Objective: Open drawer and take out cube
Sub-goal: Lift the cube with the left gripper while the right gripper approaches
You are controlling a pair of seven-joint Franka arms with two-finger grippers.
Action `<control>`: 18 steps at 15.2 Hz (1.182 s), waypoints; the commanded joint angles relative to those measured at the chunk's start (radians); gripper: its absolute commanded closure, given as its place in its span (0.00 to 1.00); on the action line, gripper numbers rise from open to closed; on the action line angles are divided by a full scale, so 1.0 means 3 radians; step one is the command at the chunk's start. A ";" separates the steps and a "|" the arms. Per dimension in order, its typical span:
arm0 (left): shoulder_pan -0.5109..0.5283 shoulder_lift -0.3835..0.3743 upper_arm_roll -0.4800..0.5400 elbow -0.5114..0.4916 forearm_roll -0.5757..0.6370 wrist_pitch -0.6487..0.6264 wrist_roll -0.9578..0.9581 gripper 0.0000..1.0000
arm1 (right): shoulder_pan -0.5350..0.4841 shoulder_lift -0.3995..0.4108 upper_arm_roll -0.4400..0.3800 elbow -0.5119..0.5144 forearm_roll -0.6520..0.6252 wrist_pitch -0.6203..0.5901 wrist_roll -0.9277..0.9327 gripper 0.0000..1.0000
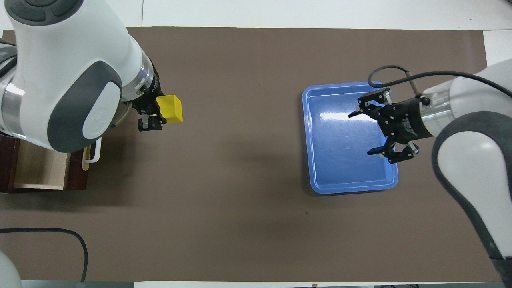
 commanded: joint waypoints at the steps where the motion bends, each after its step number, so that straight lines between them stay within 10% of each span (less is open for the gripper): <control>1: -0.0105 0.0070 0.0040 0.0105 -0.0097 0.0102 -0.0146 1.00 | 0.0283 0.0181 0.0002 -0.0019 0.0183 0.0402 0.0568 0.00; 10: -0.0152 0.0065 0.0050 0.0029 -0.0087 0.0184 -0.0147 1.00 | 0.0980 0.0493 0.0002 -0.0081 0.1425 0.1421 0.1245 0.00; 18: -0.0198 0.0060 0.0045 0.0003 -0.0082 0.0184 -0.0147 1.00 | 0.1312 0.0697 0.0012 0.0067 0.1564 0.1677 0.1352 0.00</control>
